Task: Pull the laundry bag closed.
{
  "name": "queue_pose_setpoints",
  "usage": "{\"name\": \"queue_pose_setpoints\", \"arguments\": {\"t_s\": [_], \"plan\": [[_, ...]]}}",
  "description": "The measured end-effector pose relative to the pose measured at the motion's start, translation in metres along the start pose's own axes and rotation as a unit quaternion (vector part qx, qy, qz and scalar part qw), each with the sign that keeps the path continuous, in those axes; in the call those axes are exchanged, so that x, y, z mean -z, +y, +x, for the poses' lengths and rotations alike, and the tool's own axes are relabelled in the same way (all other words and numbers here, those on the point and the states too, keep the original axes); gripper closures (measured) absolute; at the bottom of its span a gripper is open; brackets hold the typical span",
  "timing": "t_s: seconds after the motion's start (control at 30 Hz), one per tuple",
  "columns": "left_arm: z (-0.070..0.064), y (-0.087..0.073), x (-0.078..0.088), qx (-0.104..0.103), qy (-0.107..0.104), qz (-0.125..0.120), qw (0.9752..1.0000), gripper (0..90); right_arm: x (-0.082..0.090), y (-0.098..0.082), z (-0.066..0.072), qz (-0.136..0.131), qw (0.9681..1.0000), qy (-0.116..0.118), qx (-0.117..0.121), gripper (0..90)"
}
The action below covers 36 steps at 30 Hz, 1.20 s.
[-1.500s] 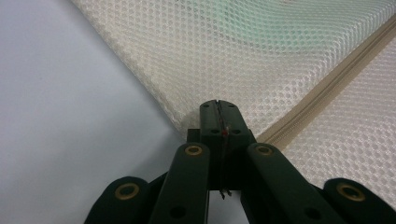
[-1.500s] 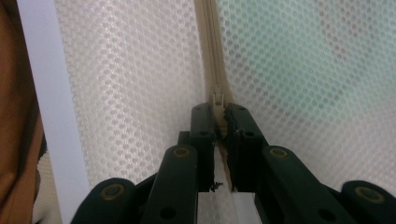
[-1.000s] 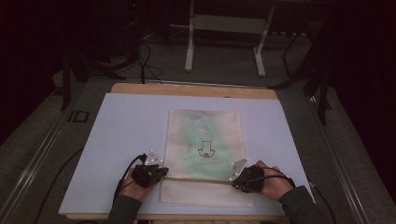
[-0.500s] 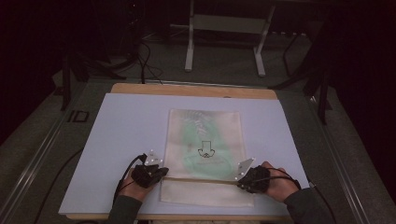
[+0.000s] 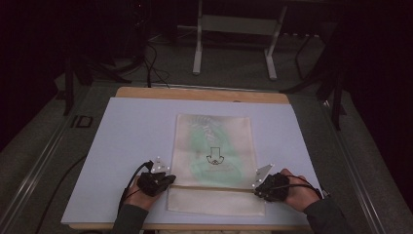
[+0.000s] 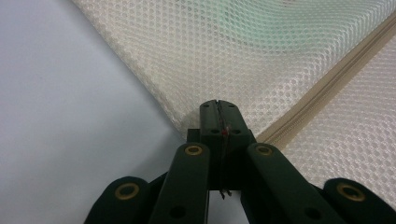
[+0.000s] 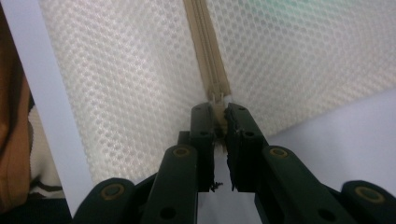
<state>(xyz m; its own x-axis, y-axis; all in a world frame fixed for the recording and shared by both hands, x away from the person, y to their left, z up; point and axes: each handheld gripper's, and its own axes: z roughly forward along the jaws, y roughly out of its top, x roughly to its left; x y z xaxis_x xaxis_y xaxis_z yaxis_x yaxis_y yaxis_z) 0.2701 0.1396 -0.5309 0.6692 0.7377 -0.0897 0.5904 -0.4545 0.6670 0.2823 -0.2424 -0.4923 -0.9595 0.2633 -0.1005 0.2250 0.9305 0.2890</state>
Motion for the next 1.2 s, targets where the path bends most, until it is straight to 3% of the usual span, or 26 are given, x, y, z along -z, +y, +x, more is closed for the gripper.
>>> {"name": "queue_pose_setpoints", "arguments": {"t_s": [0.23, 0.43, 0.6, 0.73, 0.87, 1.2], "plan": [[0.0005, -0.0006, 0.0007, 0.001, -0.005, 0.0, 1.0, 89.5, 0.0007, 0.0007, -0.0011, 0.005, 1.0, -0.003, 0.005, 82.3], [-0.0001, -0.0009, 0.001, 0.001, -0.005, 0.0, 1.0, 89.5, 0.0012, 0.0012, -0.0002, 0.008, 0.9997, -0.021, 0.007, 82.2], [-0.0012, -0.0014, 0.0008, -0.005, -0.002, -0.003, 1.0, 89.3, -0.0007, 0.001, 0.0001, 0.003, 0.9998, -0.018, 0.005, 80.9], [-0.0008, -0.0021, 0.0009, -0.002, -0.004, -0.006, 1.0, 89.0, -0.0006, -0.0002, 0.0002, -0.004, 0.9998, -0.018, -0.002, 74.5], [-0.0047, -0.0022, 0.0008, -0.017, 0.008, -0.008, 0.9998, 87.6, 0.001, -0.0023, -0.0008, -0.013, 0.9998, -0.014, -0.009, 67.9], [-0.0049, -0.0022, 0.0013, -0.018, 0.007, -0.008, 0.9998, 86.9, -0.0009, 0.001, 0.0011, -0.025, 0.9996, -0.008, -0.014, 61.7]]}}
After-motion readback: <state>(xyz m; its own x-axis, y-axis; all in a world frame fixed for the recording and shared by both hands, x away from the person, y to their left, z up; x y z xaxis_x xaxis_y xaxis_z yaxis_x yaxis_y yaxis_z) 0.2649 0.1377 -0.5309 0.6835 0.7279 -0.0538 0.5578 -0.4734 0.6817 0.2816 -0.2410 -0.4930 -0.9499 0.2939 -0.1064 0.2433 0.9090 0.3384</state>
